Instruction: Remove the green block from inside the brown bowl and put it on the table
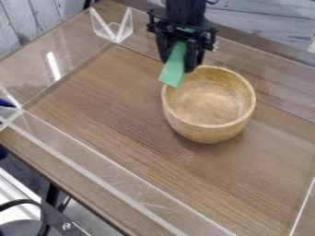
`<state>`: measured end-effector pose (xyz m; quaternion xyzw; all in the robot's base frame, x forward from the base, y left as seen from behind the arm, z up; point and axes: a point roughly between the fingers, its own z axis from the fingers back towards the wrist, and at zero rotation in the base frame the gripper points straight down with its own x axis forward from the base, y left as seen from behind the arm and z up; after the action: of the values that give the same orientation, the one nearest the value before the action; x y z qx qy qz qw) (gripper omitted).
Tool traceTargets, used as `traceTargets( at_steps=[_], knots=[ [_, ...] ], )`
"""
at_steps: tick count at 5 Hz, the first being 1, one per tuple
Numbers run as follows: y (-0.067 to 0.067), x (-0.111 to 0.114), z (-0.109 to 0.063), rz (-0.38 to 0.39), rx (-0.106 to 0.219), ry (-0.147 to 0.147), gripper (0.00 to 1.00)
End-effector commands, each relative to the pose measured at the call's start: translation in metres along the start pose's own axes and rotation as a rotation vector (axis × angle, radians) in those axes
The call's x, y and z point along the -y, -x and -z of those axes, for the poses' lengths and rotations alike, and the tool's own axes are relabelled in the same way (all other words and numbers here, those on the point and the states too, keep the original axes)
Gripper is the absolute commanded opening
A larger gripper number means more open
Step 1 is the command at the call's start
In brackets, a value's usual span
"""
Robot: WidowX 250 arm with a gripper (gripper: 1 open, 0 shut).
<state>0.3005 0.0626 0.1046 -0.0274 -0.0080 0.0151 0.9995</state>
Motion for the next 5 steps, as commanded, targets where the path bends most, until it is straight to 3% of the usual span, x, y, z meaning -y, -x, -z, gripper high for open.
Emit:
traceTargets(
  at_steps=[1,4,5],
  knots=[
    [0.007,-0.017,-0.018,-0.012,0.054,-0.037,0.0],
    [0.052,-0.038,0.037,-0.013,-0.048,-0.095,0.0],
    [0.058,-0.042,0.056,-0.009,-0.076,-0.102,0.0]
  ],
)
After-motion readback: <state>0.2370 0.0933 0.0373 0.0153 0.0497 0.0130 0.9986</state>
